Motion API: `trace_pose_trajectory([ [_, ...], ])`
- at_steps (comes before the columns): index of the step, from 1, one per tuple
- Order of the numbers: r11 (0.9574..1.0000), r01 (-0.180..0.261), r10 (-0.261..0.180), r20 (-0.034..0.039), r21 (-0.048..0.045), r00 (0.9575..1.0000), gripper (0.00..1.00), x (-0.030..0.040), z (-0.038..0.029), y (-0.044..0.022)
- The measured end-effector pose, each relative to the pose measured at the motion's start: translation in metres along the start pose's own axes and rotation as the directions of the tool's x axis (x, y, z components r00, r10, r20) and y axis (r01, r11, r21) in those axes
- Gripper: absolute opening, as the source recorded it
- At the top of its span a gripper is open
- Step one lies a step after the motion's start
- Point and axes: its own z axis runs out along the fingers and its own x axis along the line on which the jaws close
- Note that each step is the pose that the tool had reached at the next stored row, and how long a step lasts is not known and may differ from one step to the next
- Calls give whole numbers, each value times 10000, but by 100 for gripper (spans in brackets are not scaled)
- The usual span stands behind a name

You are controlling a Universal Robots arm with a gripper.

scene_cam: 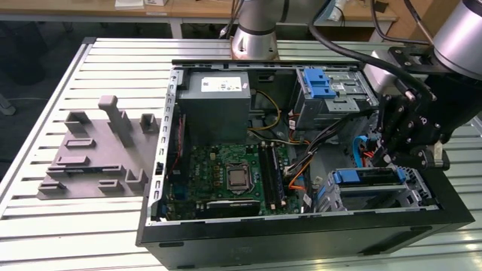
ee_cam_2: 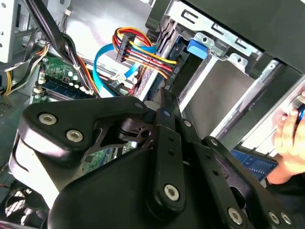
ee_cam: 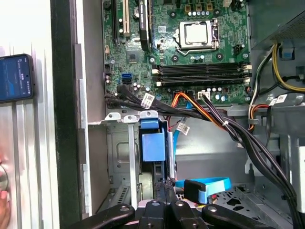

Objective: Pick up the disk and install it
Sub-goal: 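Insert the second disk wire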

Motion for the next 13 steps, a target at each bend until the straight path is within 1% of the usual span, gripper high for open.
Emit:
trace_pose_trajectory([
  [4,10000,-2,2,0,4,10000,11,2,-79,11],
  [6,10000,-1,1,4,21,10000,11,3,-85,36],
  [10,10000,-2,2,2,69,10000,11,10,-95,106],
  [13,10000,-2,2,6,90,10000,11,11,-145,130],
])
